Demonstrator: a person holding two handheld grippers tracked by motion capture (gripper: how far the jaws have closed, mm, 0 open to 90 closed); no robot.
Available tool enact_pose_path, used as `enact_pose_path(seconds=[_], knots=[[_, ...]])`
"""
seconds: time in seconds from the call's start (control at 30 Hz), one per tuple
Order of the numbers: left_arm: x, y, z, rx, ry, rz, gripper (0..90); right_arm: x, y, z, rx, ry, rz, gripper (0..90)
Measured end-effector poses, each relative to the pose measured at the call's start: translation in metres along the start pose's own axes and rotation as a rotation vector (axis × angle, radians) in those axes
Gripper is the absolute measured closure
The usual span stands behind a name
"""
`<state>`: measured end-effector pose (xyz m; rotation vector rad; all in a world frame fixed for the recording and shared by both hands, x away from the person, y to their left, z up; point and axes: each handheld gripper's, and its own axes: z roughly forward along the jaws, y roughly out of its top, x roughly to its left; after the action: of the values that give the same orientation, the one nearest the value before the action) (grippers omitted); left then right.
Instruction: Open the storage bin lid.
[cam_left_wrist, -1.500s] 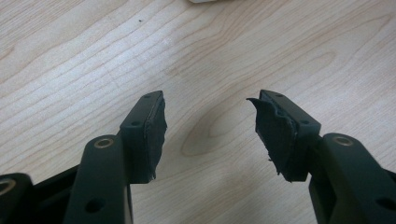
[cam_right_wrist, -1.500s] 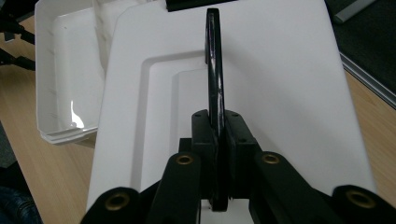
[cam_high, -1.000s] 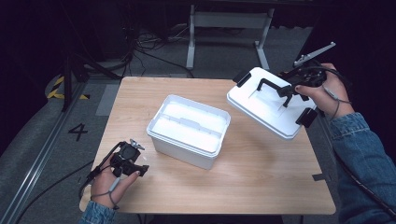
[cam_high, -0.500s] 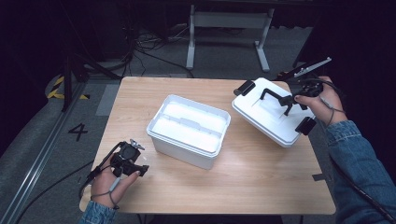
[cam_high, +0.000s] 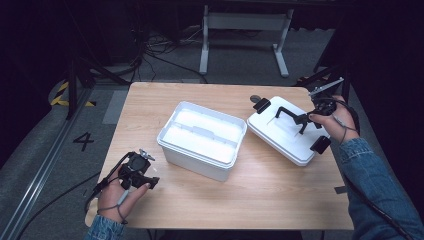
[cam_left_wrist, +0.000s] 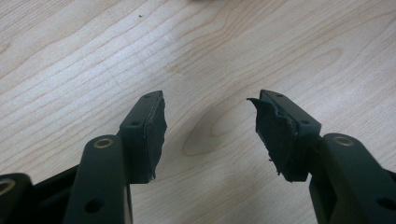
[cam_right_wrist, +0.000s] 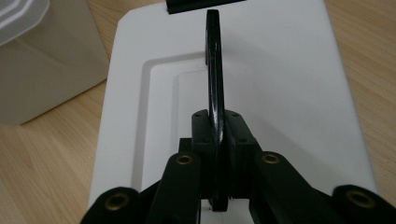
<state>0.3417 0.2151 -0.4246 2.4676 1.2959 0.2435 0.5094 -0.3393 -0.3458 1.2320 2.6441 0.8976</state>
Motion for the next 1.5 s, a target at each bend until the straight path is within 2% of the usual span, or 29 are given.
enact_pose_path(seconds=[0.4, 0.6, 0.63, 0.7, 0.8, 1.07, 1.5], knots=[[0.000, 0.000, 0.001, 0.004, 0.002, 0.009, 42.8, -0.006, -0.014, 0.029, 0.020, 0.024, 0.018, 84.9], [0.000, 0.000, 0.001, 0.004, 0.003, 0.008, 42.8, -0.007, -0.018, 0.038, 0.022, 0.033, 0.025, 84.9], [0.000, 0.000, 0.001, 0.007, -0.001, -0.002, 42.9, -0.007, -0.020, 0.041, 0.022, 0.035, 0.027, 84.9], [0.000, 0.001, 0.002, 0.003, 0.001, 0.011, 42.8, -0.008, -0.021, 0.042, 0.022, 0.038, 0.030, 84.9], [0.000, 0.000, 0.002, 0.006, 0.000, 0.008, 42.8, -0.010, -0.024, 0.048, 0.024, 0.038, 0.032, 84.9], [0.000, 0.001, 0.002, 0.008, 0.001, 0.009, 42.6, -0.015, -0.030, 0.053, 0.013, 0.052, 0.045, 84.8], [0.000, 0.001, 0.004, 0.014, -0.005, 0.006, 42.4, -0.025, -0.038, 0.058, 0.006, 0.078, 0.096, 84.1]])
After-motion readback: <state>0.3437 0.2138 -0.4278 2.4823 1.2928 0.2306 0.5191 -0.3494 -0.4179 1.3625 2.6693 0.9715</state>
